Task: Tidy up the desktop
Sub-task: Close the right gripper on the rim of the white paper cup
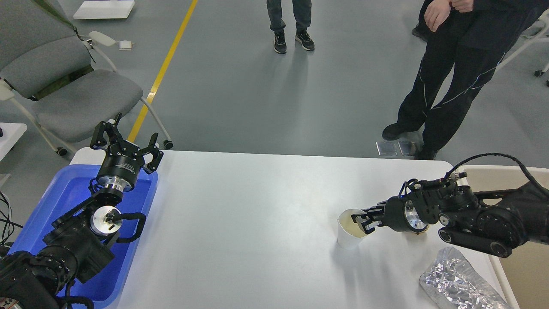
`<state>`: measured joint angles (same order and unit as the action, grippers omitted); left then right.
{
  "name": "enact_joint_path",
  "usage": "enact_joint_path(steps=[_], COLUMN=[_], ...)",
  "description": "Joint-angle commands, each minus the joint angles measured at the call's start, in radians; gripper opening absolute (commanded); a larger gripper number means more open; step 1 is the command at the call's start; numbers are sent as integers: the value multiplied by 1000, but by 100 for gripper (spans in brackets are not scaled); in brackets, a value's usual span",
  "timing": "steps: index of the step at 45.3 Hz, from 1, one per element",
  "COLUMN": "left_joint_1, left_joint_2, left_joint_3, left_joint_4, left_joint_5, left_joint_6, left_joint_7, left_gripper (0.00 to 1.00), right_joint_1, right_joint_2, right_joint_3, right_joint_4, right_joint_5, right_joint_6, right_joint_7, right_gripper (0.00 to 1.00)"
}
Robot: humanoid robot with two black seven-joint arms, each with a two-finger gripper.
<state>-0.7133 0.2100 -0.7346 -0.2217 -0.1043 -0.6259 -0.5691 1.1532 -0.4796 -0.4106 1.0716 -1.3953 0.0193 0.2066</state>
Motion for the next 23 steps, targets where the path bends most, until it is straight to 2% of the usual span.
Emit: enact_joint_path(steps=[1,15,23], left_joint_1=[0,0,0], left_joint_2=[0,0,0], left_joint_3=[0,0,0], left_joint_4=[-1,1,1], left_joint_5=[0,0,0], left_joint_6=[0,0,0], left_joint_7=[0,0,0], left_gripper=[100,100,100], right_joint_1=[8,13,108], right_joint_2=[13,-1,-62], right_joint_3=[-11,-5,-5], right_joint_4=[-4,2,79], right_joint_5=[2,12,27], right_joint_6=[-9,-9,19], right_joint_7=[7,11,20], right_gripper=[0,0,0])
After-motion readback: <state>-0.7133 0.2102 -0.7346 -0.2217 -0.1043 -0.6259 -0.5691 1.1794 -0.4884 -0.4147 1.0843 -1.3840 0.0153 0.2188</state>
